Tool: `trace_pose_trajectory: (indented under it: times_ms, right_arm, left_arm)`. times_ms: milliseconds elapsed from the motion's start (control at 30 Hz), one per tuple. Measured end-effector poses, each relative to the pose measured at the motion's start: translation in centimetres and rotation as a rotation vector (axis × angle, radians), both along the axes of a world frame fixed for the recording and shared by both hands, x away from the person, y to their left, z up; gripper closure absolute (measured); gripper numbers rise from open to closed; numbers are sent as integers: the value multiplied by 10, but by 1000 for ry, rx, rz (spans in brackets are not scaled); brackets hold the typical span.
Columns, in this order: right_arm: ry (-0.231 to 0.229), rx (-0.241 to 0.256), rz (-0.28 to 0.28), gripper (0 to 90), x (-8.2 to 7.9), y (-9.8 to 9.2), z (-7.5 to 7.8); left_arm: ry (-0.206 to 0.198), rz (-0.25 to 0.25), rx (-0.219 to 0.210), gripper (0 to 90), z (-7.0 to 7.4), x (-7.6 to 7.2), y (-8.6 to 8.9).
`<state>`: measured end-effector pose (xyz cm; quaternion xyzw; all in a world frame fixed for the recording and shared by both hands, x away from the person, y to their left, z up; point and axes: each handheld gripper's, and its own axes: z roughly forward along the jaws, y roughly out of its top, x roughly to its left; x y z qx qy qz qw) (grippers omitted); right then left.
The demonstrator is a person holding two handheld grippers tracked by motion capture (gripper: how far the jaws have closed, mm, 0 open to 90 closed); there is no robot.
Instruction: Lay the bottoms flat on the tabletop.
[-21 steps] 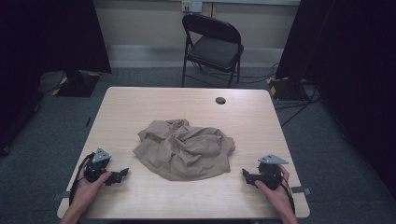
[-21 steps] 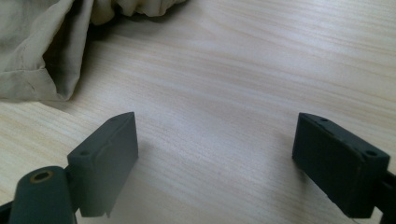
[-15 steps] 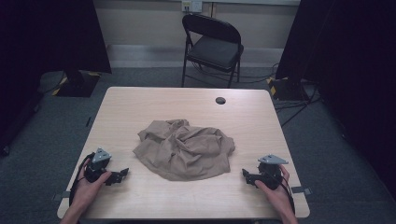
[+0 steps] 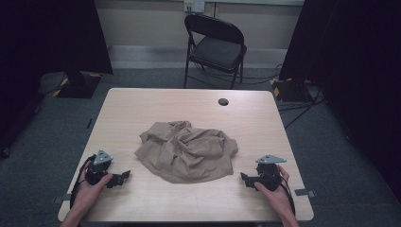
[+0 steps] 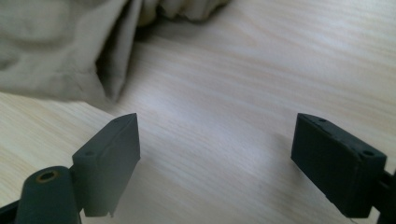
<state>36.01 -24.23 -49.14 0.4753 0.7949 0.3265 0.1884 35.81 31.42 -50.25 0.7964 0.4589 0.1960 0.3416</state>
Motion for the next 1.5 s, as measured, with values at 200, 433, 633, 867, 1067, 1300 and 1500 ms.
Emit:
trace_pose_trajectory:
  times_ms: [200, 433, 633, 867, 1067, 1300, 1500]
  right_arm:
    - [-25, 50, 17, 153, 7, 7, 16]
    - [-61, 101, 60, 170, 27, 26, 38]
    - [-98, 147, 103, 194, 51, 53, 58]
    - [-87, 156, 180, 199, 85, 97, 70]
    - [-70, 161, 215, 207, 115, 131, 70]
    - [-4, 188, 226, 210, 139, 156, 60]
    - [50, 163, 249, 216, 147, 165, 36]
  left_arm:
    - [0, 0, 0, 54, 0, 0, 0]
    - [3, 2, -2, 49, 0, 0, 0]
    - [3, 1, -4, 48, 0, 0, 0]
    - [4, -2, -2, 47, 0, 0, 0]
    - [4, -11, 5, 31, 0, 1, 0]
    - [5, -12, 5, 26, 0, 2, -1]
    - [4, -12, 13, 21, 0, 2, 0]
